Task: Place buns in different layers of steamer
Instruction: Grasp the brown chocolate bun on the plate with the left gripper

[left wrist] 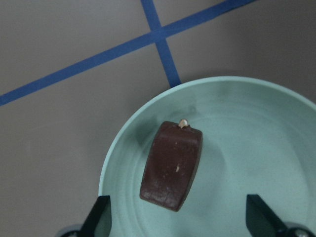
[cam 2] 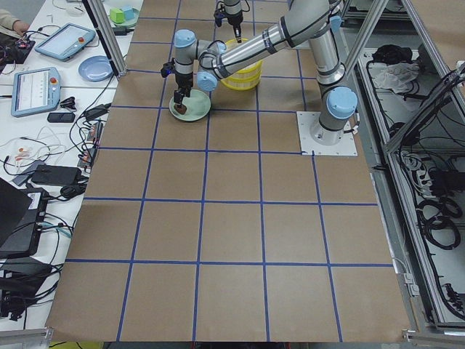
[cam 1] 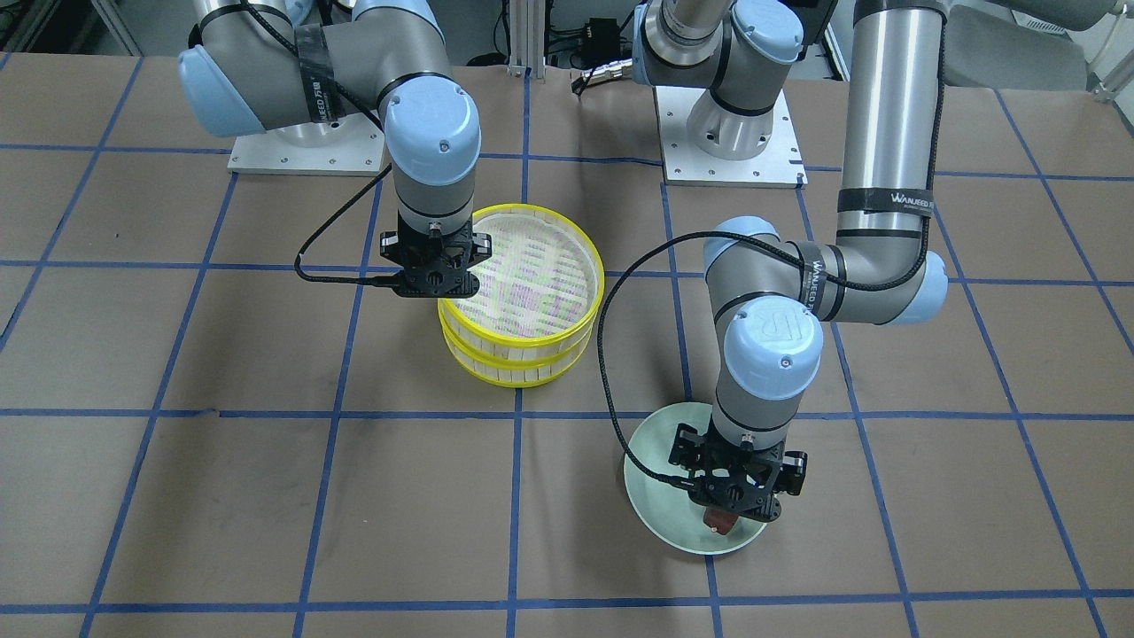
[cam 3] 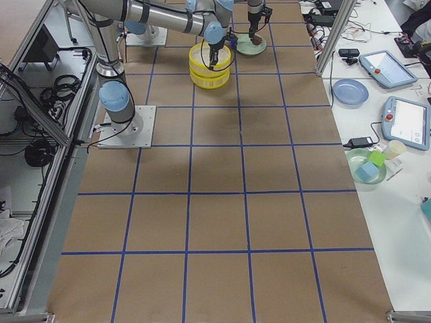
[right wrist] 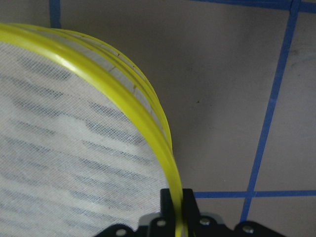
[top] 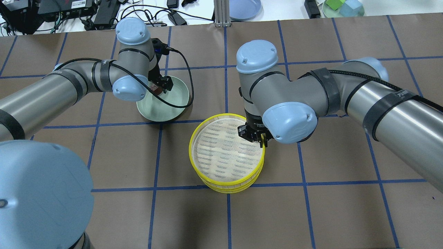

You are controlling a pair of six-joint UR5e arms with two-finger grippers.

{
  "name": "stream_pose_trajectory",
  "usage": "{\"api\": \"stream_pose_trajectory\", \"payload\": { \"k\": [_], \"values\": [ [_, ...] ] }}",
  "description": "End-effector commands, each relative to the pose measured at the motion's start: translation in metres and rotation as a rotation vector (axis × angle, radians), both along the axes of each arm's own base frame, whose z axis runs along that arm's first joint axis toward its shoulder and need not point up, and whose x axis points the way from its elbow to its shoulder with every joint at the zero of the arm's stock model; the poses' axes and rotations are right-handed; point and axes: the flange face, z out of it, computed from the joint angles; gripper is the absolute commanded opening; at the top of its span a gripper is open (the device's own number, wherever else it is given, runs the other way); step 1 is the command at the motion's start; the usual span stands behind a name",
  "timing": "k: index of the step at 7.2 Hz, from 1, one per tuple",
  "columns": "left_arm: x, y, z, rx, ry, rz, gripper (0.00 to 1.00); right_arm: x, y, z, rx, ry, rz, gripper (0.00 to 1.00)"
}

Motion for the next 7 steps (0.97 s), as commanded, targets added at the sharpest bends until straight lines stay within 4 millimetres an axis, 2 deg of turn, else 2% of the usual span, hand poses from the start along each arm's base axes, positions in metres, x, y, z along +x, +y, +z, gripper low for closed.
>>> {"api": "stream_pose_trajectory", "payload": {
  "k": [1, 2, 3, 4, 7],
  "values": [
    [0.001, -0.004, -0.021, 0.011, -0.004, -0.038, 0.95, 0.000, 0.000, -0.002, -0.012, -0.008, -0.003, 0.00],
    [0.007, -0.006, -0.023, 0.014, 0.007, -0.029, 0.90, -0.001, 0.001, -0.004, -0.010, 0.000, -0.003, 0.00],
    [0.012, -0.009, -0.022, 0.011, 0.049, -0.021, 0.38, -0.004, -0.001, -0.004, -0.011, 0.001, -0.004, 0.00],
    [0.013, -0.009, -0.023, 0.013, 0.060, -0.020, 0.00, -0.007, -0.002, -0.004, -0.010, 0.002, -0.010, 0.00],
    [0.019, -0.013, -0.011, -0.005, 0.058, -0.005, 0.00, -0.010, -0.004, -0.006, 0.001, -0.009, -0.004, 0.00]
  ]
}}
